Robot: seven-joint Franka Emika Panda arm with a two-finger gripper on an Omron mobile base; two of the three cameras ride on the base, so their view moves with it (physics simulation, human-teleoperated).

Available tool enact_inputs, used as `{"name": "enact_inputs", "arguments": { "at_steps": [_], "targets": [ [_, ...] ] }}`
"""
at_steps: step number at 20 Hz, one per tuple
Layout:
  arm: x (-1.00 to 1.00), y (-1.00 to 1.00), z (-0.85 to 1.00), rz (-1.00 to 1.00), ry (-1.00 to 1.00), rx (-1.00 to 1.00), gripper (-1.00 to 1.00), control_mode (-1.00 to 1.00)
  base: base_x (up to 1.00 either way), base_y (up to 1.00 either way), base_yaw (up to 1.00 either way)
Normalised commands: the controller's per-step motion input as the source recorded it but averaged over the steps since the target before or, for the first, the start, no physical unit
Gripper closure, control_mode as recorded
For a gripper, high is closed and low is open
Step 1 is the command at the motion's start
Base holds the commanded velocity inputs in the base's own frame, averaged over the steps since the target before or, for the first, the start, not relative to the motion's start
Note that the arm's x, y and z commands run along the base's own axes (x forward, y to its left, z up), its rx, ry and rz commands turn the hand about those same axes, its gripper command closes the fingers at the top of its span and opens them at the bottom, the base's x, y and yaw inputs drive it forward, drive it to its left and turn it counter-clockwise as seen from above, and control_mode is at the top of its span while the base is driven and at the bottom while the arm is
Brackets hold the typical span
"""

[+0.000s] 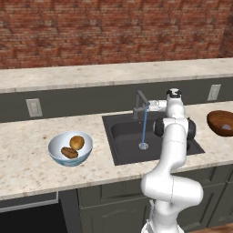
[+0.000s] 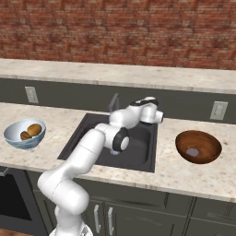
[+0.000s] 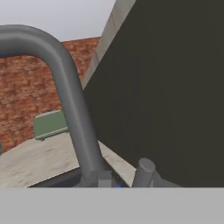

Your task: Pick the potatos from the sink and place them in one bowl. Place the eggplant in the other bowl. Then turn off the sink faucet.

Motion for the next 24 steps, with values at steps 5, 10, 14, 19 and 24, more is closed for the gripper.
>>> {"name": "enact_inputs", "arguments": {
  "at_steps": [5,10,14,19,24],
  "targets": [
    [0.8,0.12,-0.04,0.29,0.04,0.05,1.0,-1.0,0.0,0.0,0.0],
    [0.71,0.58,-0.04,0.11,0.06,0.0,1.0,-1.0,0.0,0.0,0.0],
    [0.59,0.66,0.0,0.05,0.05,0.0,1.0,-1.0,0.0,0.0,0.0],
    [0.56,0.64,0.0,0.08,0.05,0.0,1.0,-1.0,0.0,0.0,0.0],
    [0.56,0.61,0.0,0.08,0.04,0.0,1.0,-1.0,0.0,0.0,0.0]
  ]
}}
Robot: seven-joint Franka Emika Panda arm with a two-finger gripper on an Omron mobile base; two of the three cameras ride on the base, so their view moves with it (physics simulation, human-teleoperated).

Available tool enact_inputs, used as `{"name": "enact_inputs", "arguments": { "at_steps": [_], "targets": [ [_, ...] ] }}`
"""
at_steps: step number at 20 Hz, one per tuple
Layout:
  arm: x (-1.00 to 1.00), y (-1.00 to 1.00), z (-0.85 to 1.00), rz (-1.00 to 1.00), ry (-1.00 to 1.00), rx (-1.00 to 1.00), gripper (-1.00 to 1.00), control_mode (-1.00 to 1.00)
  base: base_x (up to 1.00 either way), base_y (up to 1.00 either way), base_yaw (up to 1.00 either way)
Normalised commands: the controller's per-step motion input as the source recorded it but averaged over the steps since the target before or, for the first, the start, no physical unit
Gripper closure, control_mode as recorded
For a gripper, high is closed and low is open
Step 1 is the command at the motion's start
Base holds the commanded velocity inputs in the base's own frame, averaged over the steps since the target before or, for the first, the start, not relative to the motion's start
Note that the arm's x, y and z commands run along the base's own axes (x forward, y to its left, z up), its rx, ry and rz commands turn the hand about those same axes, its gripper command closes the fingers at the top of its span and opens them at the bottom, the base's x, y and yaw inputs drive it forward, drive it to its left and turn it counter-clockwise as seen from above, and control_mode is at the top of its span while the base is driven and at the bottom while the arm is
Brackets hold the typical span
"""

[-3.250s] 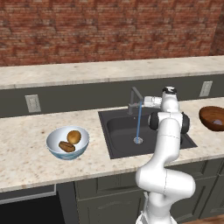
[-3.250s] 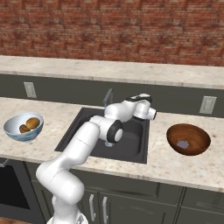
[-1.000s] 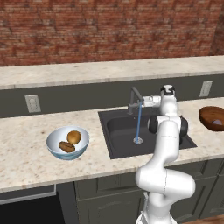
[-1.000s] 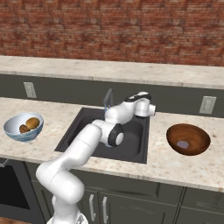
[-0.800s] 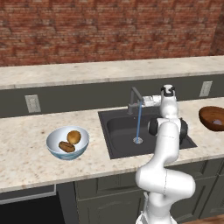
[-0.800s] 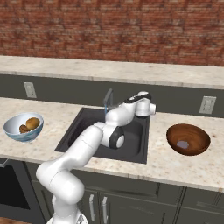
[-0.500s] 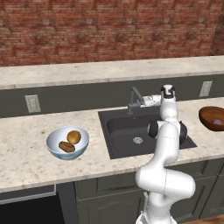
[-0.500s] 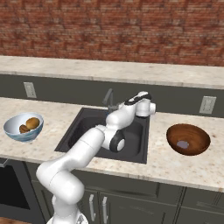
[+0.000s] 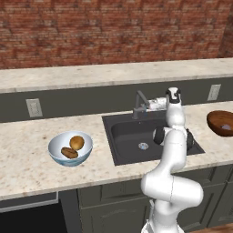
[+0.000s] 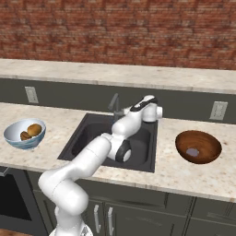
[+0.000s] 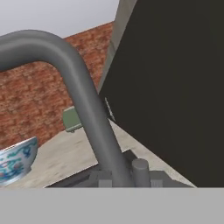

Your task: Pick the potatos from the sink and place them in one bowl. Place the eggplant in the other bowl. Then turn off the sink faucet.

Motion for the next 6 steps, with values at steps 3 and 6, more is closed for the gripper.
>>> {"name": "enact_inputs", "arguments": {
  "at_steps": [3,6],
  "targets": [
    [0.53,0.63,0.0,0.09,0.02,0.0,1.0,-1.0,0.0,0.0,0.0],
    [0.46,0.68,-0.08,0.11,0.0,0.0,1.0,-1.0,0.0,0.0,0.0]
  ]
}}
